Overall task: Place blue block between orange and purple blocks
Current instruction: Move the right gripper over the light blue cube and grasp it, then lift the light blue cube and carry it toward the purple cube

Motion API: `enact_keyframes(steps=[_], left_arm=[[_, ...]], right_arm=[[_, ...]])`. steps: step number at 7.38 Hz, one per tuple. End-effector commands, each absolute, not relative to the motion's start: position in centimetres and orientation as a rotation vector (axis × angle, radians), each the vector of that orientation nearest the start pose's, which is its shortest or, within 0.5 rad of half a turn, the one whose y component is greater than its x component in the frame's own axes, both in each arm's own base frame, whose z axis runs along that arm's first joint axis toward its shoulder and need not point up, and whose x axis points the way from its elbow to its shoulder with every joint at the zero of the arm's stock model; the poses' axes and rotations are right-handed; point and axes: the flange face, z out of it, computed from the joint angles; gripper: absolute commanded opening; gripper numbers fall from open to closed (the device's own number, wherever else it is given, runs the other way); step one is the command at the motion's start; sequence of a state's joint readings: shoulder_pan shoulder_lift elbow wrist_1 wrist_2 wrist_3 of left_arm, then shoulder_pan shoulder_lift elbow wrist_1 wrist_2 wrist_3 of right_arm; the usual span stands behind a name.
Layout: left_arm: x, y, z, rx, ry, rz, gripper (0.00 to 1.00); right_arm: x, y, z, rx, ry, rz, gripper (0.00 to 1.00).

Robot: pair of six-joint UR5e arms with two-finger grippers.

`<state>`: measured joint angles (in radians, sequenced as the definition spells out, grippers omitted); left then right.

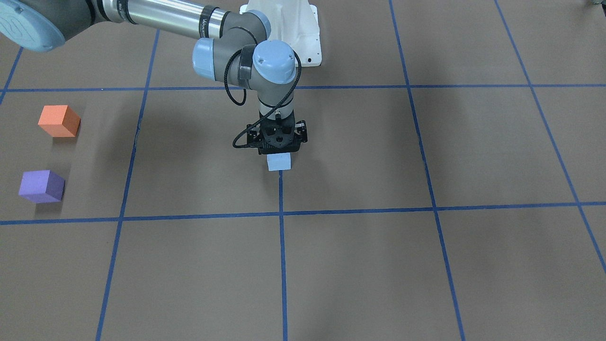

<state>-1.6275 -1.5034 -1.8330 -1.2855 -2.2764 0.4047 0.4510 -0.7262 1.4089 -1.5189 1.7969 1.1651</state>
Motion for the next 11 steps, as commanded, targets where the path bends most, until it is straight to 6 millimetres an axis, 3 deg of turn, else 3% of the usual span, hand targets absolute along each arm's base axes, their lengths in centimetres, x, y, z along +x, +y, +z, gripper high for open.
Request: enact_keyframes(steps=[1, 2, 4, 5, 7, 9, 10, 11], left_arm=[[-9.4, -44.4, 59.5, 0.077, 0.709, 0.3, 1.0], [-9.4, -44.1, 59.8, 0.071, 0.71, 0.298, 1.0], [-9.3, -43.9, 59.9, 0.069, 0.715, 0.296, 1.0], [-9.3, -43.4, 60.4, 0.059, 0.725, 0.29, 1.0], [-8.8, -42.4, 61.1, 0.072, 0.794, 0.275, 1.0], [-8.5, -41.6, 61.0, 0.106, 0.817, 0.186, 1.0], [-8.5, -41.2, 61.2, 0.149, 0.809, 0.167, 1.0], [-8.6, -41.4, 60.8, 0.166, 0.809, 0.138, 1.0]], right_arm=[[-64.2, -42.9, 20.1, 0.114, -0.768, -0.052, 0.5], [-63.9, -42.9, 19.8, 0.116, -0.774, -0.052, 0.0], [-63.2, -43.4, 19.7, 0.122, -0.778, -0.045, 0.0], [-61.0, -44.5, 19.4, 0.128, -0.797, -0.026, 0.0], [-53.2, -46.2, 21.6, 0.139, -0.81, -0.056, 0.0], [-42.9, -48.3, 22.6, 0.117, -0.789, -0.095, 0.0], [-37.6, -48.9, 24.8, 0.141, -0.775, -0.139, 0.0], [-31.6, -49.2, 29.2, 0.146, -0.761, -0.194, 0.0]])
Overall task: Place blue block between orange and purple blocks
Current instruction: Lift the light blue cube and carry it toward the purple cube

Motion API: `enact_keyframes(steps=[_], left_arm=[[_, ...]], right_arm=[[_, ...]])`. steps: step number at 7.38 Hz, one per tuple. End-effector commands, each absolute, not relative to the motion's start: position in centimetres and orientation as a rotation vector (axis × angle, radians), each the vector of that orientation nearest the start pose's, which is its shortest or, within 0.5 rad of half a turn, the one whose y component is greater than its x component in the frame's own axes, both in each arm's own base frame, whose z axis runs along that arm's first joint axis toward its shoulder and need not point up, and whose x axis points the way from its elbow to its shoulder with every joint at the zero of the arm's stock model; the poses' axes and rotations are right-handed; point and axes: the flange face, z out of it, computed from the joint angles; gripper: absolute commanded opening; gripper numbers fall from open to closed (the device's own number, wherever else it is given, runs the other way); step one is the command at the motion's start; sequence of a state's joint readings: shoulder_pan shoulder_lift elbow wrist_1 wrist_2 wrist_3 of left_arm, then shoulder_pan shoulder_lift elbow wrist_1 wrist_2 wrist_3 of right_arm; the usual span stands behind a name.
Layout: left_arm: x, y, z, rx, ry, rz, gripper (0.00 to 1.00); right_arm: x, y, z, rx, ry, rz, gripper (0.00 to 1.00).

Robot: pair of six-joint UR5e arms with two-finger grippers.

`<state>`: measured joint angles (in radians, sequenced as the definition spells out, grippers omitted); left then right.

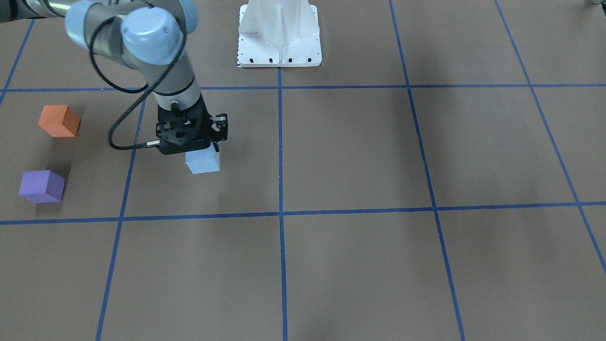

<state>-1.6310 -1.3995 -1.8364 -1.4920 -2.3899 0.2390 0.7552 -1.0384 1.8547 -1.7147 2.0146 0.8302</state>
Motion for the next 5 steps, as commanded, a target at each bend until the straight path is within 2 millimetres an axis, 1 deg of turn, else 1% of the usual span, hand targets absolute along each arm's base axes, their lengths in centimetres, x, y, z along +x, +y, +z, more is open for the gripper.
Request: enact_keyframes(steps=[1, 2, 3, 4, 5], left_arm=[[-8.6, -41.3, 60.8, 0.165, 0.809, 0.137, 1.0], [-8.6, -41.3, 60.8, 0.164, 0.809, 0.137, 1.0], [-8.6, -41.3, 60.8, 0.166, 0.809, 0.137, 1.0], [-8.6, -41.4, 60.7, 0.167, 0.808, 0.138, 1.0], [-8.5, -41.4, 60.7, 0.167, 0.809, 0.139, 1.0]], right_arm=[[-26.3, -48.8, 34.2, 0.111, -0.76, -0.217, 0.0], [-21.0, -47.8, 38.4, 0.078, -0.752, -0.175, 0.0], [-17.7, -46.3, 43.3, 0.067, -0.738, -0.157, 0.0], [-16.1, -44.1, 48.2, 0.086, -0.747, -0.15, 0.0], [-15.4, -43.1, 51.4, 0.096, -0.755, -0.138, 0.0]])
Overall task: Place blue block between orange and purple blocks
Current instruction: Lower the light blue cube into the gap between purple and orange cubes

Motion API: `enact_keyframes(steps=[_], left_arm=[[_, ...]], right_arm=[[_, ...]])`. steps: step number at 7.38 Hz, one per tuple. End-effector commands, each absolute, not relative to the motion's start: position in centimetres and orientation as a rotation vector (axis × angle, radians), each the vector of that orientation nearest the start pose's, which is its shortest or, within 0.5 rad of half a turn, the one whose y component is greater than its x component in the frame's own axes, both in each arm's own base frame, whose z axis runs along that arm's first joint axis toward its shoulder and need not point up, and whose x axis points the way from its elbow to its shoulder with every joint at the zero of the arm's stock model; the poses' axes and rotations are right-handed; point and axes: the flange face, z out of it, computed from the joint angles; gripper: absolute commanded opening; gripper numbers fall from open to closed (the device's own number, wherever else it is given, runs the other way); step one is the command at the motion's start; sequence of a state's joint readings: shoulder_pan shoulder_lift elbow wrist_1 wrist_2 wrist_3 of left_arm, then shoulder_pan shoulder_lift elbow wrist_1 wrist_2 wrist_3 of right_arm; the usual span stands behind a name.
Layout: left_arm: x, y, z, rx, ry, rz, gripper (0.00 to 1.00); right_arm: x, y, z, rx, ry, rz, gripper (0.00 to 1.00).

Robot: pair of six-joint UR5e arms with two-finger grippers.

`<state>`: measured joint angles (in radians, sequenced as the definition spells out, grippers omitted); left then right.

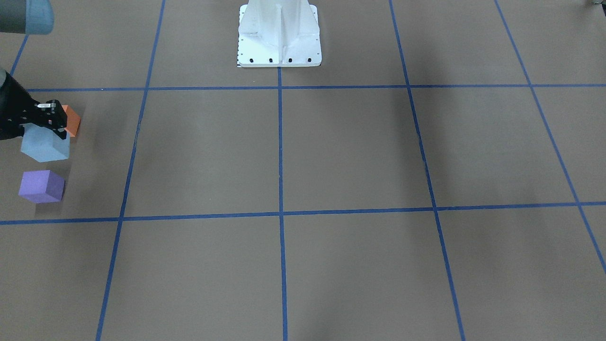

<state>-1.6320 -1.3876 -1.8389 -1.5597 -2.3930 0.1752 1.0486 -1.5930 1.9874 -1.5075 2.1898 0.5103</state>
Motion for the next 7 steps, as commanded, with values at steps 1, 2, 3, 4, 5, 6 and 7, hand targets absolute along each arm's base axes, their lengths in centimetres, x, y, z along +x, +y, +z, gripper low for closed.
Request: enact_keyframes(steps=[1, 2, 3, 4, 5, 6, 7], left_arm=[[-8.5, -41.4, 60.7, 0.167, 0.809, 0.139, 1.0], [-8.5, -41.4, 60.7, 0.167, 0.809, 0.139, 1.0], [-8.5, -41.4, 60.7, 0.167, 0.809, 0.139, 1.0], [-8.5, -41.4, 60.7, 0.167, 0.809, 0.139, 1.0], [-8.5, -41.4, 60.7, 0.167, 0.809, 0.139, 1.0], [-8.5, -41.4, 60.7, 0.167, 0.809, 0.139, 1.0], [-8.5, -41.4, 60.8, 0.165, 0.809, 0.139, 1.0]], right_arm=[[-15.2, -42.6, 53.3, 0.058, -0.754, -0.05, 0.0], [-15.2, -42.3, 54.2, 0.066, -0.778, 0.001, 0.0], [-15.7, -41.4, 55.8, 0.068, -0.797, 0.024, 0.0], [-16.6, -41.3, 57.8, 0.077, -0.808, 0.018, 0.0], [-18.0, -40.8, 58.3, 0.084, -0.806, 0.025, 0.0], [-19.8, -40.2, 58.3, 0.085, -0.792, 0.038, 0.0], [-21.5, -39.6, 58.6, 0.104, -0.754, 0.022, 0.0]])
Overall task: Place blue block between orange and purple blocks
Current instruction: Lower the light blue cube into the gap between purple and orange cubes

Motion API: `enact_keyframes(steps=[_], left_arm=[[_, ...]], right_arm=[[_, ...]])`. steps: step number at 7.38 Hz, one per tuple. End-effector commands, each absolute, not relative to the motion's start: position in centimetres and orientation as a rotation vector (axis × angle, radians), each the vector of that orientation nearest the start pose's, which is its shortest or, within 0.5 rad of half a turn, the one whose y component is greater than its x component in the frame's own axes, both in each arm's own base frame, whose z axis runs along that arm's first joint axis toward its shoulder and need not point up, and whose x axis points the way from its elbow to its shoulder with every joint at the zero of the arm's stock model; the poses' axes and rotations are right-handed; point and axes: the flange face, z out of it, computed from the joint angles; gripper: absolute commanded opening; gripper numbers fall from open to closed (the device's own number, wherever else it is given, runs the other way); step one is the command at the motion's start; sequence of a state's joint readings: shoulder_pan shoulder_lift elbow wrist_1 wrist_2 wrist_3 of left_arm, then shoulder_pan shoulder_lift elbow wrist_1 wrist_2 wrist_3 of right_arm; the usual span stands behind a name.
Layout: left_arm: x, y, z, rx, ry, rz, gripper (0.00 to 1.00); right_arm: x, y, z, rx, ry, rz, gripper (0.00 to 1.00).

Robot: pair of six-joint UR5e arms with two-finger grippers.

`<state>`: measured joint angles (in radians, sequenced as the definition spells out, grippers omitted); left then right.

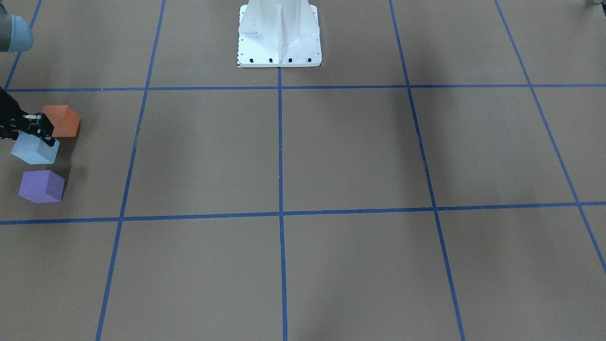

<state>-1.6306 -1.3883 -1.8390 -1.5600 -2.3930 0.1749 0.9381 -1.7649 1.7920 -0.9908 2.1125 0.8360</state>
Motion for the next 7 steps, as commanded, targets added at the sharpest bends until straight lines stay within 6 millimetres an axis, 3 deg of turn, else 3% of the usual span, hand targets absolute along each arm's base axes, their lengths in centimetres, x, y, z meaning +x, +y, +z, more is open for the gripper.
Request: enact_keyframes(steps=[1, 2, 3, 4, 7], left_arm=[[-8.5, -41.4, 60.7, 0.165, 0.809, 0.139, 1.0], [-8.5, -41.4, 60.8, 0.164, 0.809, 0.138, 1.0], [-8.5, -41.4, 60.8, 0.164, 0.809, 0.138, 1.0], [-8.5, -41.4, 60.7, 0.167, 0.809, 0.139, 1.0], [-8.5, -40.8, 61.2, 0.157, 0.811, 0.135, 1.0]], right_arm=[[-21.8, -39.5, 58.6, 0.111, -0.749, 0.007, 0.0], [-21.7, -39.4, 58.7, 0.112, -0.752, 0.001, 0.0], [-21.7, -39.4, 58.7, 0.111, -0.753, -0.001, 0.54], [-21.7, -39.5, 58.4, 0.117, -0.756, -0.001, 0.99], [-21.1, -39.9, 57.4, 0.125, -0.783, -0.009, 1.0]])
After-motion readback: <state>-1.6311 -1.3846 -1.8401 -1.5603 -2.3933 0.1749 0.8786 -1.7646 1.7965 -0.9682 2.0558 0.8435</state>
